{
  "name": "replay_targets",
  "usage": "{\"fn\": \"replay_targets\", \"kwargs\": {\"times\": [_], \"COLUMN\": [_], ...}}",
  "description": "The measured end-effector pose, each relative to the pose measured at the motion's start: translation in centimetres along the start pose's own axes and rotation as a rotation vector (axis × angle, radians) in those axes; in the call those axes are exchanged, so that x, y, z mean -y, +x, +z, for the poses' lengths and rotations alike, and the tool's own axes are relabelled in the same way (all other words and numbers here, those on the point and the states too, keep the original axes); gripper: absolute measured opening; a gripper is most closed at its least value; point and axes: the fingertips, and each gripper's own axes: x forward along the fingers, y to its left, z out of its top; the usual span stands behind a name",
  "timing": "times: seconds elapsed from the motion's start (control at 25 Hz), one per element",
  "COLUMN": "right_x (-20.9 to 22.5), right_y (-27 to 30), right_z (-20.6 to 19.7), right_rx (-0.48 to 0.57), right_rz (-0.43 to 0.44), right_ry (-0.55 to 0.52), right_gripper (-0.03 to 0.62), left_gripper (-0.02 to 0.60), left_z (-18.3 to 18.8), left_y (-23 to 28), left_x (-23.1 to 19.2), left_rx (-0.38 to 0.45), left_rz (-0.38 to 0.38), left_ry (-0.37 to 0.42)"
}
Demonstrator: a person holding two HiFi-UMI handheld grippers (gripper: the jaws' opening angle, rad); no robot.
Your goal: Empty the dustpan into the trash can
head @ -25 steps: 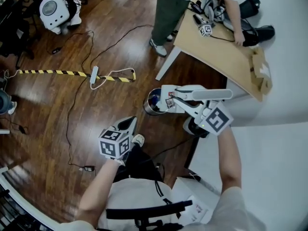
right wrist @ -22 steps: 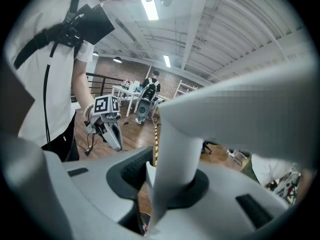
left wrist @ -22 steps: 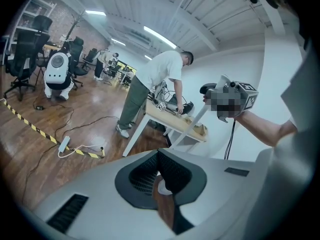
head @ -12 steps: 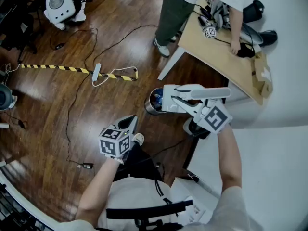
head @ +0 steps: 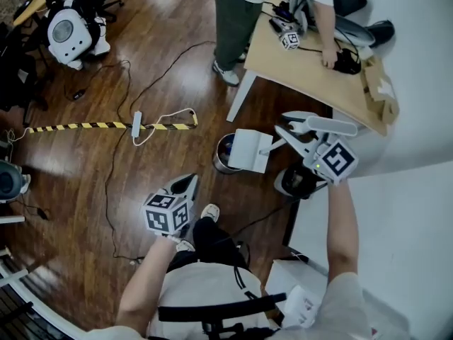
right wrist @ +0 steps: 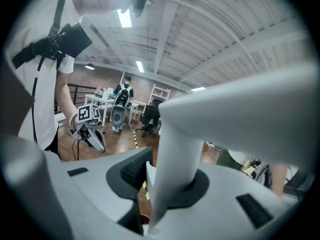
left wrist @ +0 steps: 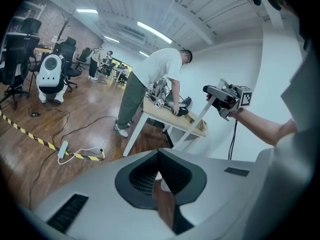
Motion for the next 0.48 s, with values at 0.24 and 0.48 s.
{"fn": "replay_targets", "kwargs": {"times": [0.24,0.48], "right_x": [4.1,3.0], "right_y": [-4.5,-9.9], "right_z": [-1.2,1.0], "right_rx": [0.019,-0.016], "right_rz": [-0.206,-0.462], "right_ry": [0.133,0.241], "right_gripper": [0.101,0.101], "left_gripper": [-0.004,-0.003], "left_z": [2.0,2.3], "left_y": [1.9,0.8], "left_x": [0.6,1.8], "left_rx": [-0.026,-0.07], "left_rz": [-0.041,-0.141], "left_ry": [0.056,0.108]}}
